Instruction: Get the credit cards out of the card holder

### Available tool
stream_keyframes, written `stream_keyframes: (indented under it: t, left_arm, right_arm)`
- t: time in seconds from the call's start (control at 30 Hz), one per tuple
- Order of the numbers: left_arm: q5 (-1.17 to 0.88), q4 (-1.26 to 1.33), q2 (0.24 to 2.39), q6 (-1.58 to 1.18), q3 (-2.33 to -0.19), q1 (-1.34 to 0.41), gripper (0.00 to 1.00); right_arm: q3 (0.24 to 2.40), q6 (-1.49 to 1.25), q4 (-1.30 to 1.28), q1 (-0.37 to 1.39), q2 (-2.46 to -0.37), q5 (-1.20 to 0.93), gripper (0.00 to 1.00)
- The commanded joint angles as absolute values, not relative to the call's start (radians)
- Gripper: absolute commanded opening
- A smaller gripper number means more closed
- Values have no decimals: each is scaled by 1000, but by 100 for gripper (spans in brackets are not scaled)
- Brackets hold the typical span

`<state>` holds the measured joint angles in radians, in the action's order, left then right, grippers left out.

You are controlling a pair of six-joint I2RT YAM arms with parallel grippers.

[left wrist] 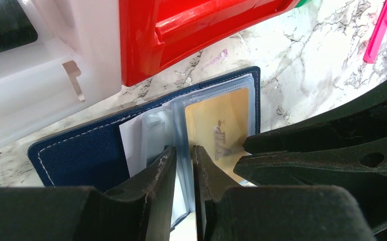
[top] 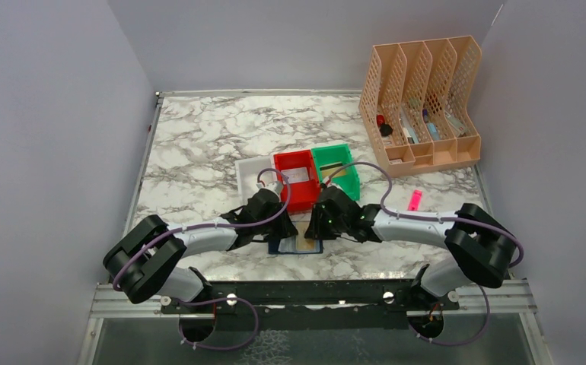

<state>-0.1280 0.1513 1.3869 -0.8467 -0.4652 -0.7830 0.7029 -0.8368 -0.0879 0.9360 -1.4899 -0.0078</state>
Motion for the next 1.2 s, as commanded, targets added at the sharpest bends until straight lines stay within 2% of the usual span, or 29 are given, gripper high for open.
stream_keyframes:
  t: [0.0,0.23,0.37,0.6,0.7,0.87,1.17]
  left_arm:
    - [-103,81,1419,-831,-425,-788,23]
    - [-104,87,1420,-830,-425,-790,23]
    - [-107,89,1419,-830,-425,-790,22]
    - [-108,87,1410,-828,-422,-791,23]
    - [-107,86,1407,-828,-423,-791,22]
    - [-107,87,1404,-827,-432,-792,22]
    - [-109,84,1405,-824,-435,-792,23]
  right_arm:
    - [648,-806,-170,934,-1450,1,32]
    - [636,-788,-123,934,-1465,-40,34]
    - [647,-791,-127,934,-1495,-41,32]
    - [675,-763,-191,934,-1379,-3,34]
    - [653,-727,-113,934,-1352,-78,29]
    - [690,-747,-93,934,-1457,-153,28]
    - [705,-759,-133,934,-1520,-50,30]
